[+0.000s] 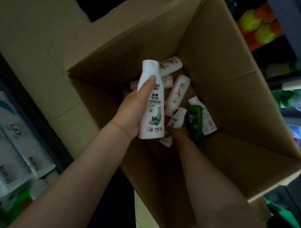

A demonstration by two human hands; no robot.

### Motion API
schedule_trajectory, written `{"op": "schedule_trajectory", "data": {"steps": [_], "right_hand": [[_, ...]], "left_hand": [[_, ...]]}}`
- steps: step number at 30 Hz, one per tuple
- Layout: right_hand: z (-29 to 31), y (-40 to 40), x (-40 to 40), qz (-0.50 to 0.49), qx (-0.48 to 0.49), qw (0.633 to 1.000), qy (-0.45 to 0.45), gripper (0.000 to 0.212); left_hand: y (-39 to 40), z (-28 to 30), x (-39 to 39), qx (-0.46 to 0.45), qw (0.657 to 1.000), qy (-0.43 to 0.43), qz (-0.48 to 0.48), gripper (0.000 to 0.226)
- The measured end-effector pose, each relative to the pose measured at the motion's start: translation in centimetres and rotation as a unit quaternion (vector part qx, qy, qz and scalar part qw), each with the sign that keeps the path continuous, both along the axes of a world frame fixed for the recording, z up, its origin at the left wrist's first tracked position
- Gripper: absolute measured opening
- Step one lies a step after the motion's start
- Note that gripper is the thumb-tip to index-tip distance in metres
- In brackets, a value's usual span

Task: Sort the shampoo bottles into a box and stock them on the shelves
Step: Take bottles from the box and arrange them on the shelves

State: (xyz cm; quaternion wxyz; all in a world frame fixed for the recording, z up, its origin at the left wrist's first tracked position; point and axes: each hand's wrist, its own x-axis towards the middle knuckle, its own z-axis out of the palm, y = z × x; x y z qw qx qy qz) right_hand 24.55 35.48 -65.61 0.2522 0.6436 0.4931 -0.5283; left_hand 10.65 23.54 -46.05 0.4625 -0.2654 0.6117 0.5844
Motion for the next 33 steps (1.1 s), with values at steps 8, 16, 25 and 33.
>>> {"op": "schedule_trajectory", "data": {"steps": [8, 16, 25, 33], "right_hand": [[14.8, 1.3, -2.8, -0.06, -0.087, 0.977, 0.187, 0.043], [40.8, 4.5, -2.2, -0.067, -0.044, 0.885, 0.459, 0.044], [60.7, 7.2, 2.6, 0.011, 0.187, 0.779, 0.599, 0.022], [67.5, 11.0, 10.6, 0.07, 0.264, 0.73, 0.627, 0.037]], "left_hand": [[0.5, 4.9, 1.6, -0.013, 0.996, 0.085, 0.034, 0.054], [4.1, 20.5, 2.7, 0.121, 0.987, 0.104, 0.008, 0.065], [11.1, 41.0, 7.8, 0.281, 0.903, 0.314, -0.088, 0.059], [15.6, 48.2, 15.3, 0.367, 0.87, 0.296, -0.148, 0.05]]}}
